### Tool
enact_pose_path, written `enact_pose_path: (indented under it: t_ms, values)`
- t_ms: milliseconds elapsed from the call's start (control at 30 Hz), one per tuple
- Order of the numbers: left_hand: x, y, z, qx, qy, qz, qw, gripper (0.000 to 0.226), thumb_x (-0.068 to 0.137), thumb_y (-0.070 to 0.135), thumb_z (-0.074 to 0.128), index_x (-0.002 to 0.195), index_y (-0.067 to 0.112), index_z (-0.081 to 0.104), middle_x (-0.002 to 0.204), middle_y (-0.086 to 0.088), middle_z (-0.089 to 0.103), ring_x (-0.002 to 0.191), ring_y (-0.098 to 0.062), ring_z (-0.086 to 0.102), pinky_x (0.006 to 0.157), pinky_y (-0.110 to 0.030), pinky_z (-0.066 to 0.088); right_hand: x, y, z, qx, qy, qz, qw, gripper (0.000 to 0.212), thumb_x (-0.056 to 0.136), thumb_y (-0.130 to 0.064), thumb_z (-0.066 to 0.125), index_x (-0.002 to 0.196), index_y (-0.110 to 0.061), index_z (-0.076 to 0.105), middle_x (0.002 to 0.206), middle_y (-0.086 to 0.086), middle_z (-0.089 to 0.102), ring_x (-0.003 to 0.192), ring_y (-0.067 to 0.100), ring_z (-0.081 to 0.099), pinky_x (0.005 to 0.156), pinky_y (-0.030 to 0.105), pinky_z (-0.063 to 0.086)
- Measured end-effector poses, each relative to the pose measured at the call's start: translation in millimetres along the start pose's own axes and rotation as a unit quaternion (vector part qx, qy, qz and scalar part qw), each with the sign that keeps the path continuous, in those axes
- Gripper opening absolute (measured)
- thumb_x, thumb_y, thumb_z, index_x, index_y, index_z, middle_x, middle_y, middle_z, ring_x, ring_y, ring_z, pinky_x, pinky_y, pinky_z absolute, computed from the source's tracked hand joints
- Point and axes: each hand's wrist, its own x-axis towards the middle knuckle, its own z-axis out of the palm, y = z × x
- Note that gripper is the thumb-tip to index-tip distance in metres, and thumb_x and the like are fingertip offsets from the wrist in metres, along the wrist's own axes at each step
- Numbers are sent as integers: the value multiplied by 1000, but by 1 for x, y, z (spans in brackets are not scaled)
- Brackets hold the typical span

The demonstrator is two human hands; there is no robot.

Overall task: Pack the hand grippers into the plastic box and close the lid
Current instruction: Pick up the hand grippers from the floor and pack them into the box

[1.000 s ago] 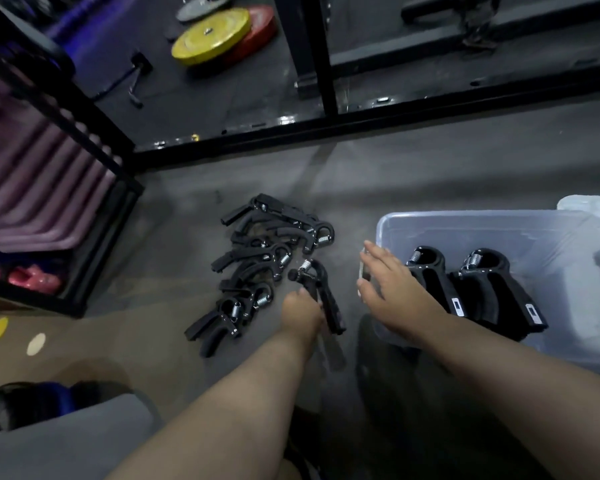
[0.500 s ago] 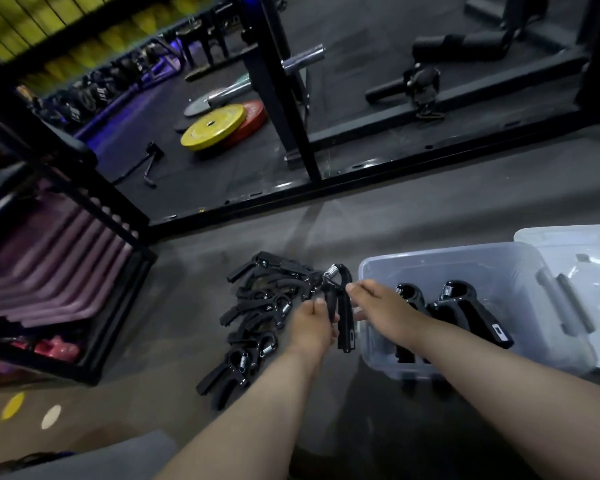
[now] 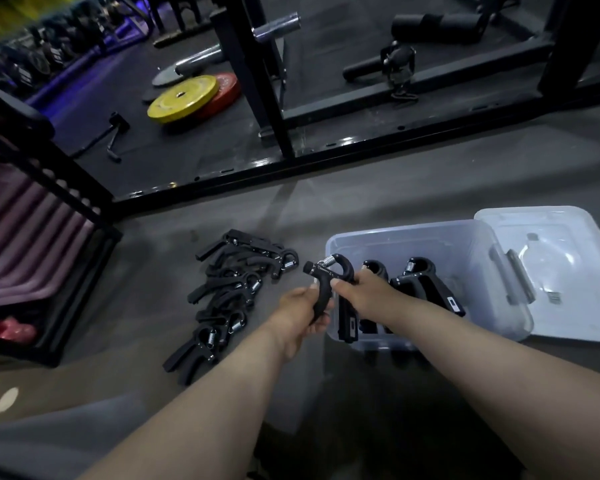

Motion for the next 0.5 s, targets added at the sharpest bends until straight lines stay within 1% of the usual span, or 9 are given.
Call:
enact_pose_path:
  t_ms: [67,200,267,300,333,400,433,467,500]
  values:
    - [4,4,6,21,-5,12,1000,27,103,31,43,99,11,61,77,-5,69,50,-15,52,48,-23,42,7,6,-8,-2,24,12,1000,29,86,-30,58,60,-16,55,50,-1,51,49,16,50,57,32,44]
    - [12,8,22,64,0,37,997,30,102,18,39,83,11,62,73,-9,68,45,-15,54,44,-19,43,12,10,-23,81,25,18,996,23,88,-30,55,78,-13,65,65,6,59,60,16,56,66,34,48]
    - [16,2,29,95,15,71,993,32,101,14,37,78,6,59,77,-18,66,51,-21,58,51,-23,49,12,11,-27,110,7,19,994,23,92,-26,55,84,-8,66,70,9,62,66,21,59,68,37,52]
    - [21,-2,31,159,30,110,981,32,101,15,37,77,6,57,81,-19,67,60,-26,60,59,-27,50,13,12,-28,105,12,18,994,22,93,-22,55,83,-6,66,70,10,62,66,21,59,66,35,52]
    - [25,-7,32,264,49,149,952,31,101,19,37,79,8,56,85,-18,67,71,-29,61,66,-31,48,14,13,-28,96,27,20,995,21,93,-19,54,80,-7,65,67,9,61,63,21,57,62,31,50]
    - [26,-17,35,459,112,217,854,21,96,24,39,86,16,56,96,-10,67,88,-33,60,76,-35,44,17,17,-28,76,72,32,994,21,90,-16,53,71,-9,59,59,6,56,56,20,52,56,27,44]
    - [25,-21,37,483,134,270,822,19,91,20,41,94,19,60,103,-7,66,96,-33,59,82,-36,42,20,20,-28,70,94,39,992,22,88,-16,53,68,-11,57,55,5,53,53,20,50,55,27,42]
    - [25,-28,38,487,141,325,798,27,84,17,43,102,21,64,112,-5,65,105,-30,57,90,-36,38,22,23,-28,63,113,47,990,21,86,-17,54,66,-11,55,54,4,52,52,21,49,55,28,41]
    - [25,-34,38,484,137,355,788,37,79,15,44,109,21,65,124,-4,61,118,-28,52,98,-35,32,24,26,-28,54,126,52,989,20,84,-19,56,67,-11,56,54,4,53,52,21,50,56,29,42]
